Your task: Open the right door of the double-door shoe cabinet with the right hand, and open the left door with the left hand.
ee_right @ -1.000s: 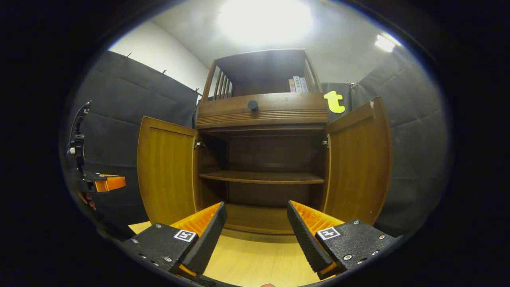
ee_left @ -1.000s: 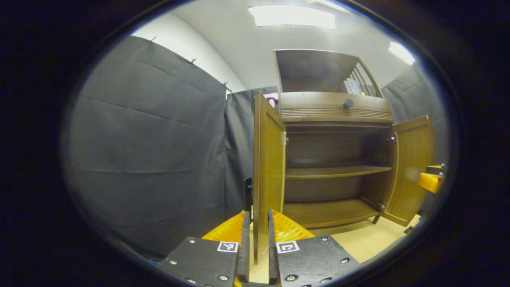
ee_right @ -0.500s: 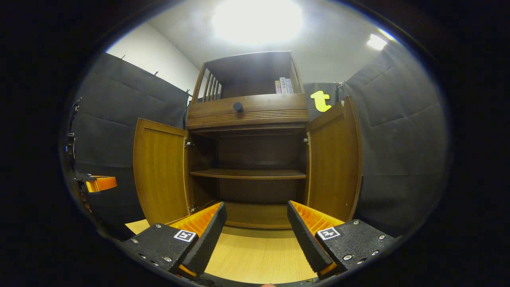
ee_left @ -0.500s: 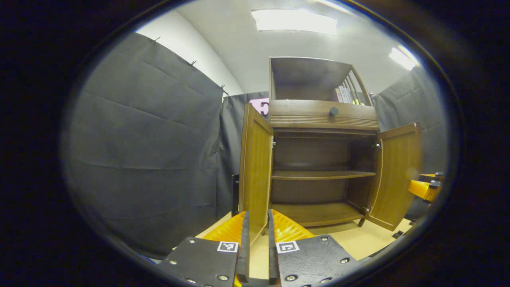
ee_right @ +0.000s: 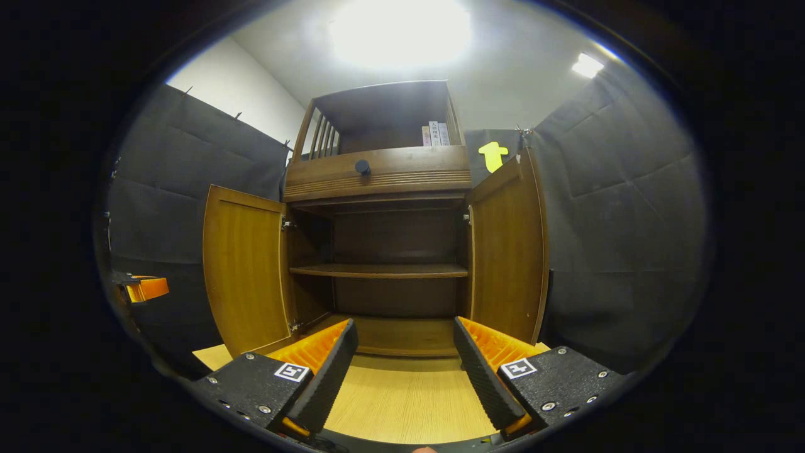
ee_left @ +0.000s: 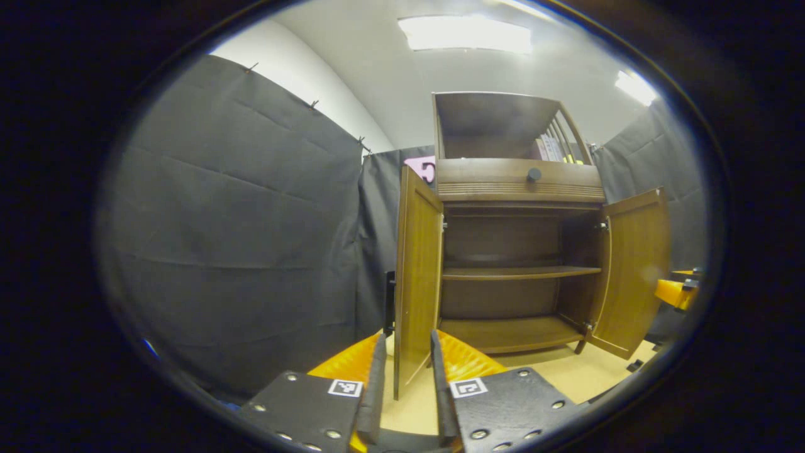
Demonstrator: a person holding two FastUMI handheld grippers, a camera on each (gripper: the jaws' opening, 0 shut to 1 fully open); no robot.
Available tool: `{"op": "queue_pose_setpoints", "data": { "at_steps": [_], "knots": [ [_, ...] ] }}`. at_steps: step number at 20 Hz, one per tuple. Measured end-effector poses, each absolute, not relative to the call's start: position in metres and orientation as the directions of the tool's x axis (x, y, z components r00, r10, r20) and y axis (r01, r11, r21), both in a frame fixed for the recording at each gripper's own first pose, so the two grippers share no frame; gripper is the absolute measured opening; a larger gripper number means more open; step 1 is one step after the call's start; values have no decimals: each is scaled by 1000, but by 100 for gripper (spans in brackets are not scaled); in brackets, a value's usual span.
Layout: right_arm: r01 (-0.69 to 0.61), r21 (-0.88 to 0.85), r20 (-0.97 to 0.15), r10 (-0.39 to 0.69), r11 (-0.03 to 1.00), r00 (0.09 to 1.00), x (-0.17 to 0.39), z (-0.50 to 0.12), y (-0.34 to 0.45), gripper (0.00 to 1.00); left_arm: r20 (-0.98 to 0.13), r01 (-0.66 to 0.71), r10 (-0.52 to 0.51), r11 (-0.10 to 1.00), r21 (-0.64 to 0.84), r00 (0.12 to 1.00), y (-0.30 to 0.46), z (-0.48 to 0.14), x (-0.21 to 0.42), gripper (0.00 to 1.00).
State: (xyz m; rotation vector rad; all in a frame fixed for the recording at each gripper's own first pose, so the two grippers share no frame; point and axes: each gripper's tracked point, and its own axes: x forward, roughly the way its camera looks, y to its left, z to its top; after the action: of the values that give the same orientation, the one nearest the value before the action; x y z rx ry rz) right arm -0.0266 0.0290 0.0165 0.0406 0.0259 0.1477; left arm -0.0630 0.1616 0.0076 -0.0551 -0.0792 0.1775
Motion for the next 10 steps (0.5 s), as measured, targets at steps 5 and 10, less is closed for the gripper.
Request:
{"op": "queue_pose_setpoints", "data": {
  "at_steps": [5, 10],
  "knots": [
    [-144, 47, -28, 145, 989, 989, -25, 16, 31, 94, 58, -162, 164, 986, -48, 985, 175, -4, -59, 89],
    [-145, 44, -35, 146, 989, 989, -25, 14, 32, 94, 45, -137, 140, 989, -55, 989, 166, -6, -65, 100]
  ]
}}
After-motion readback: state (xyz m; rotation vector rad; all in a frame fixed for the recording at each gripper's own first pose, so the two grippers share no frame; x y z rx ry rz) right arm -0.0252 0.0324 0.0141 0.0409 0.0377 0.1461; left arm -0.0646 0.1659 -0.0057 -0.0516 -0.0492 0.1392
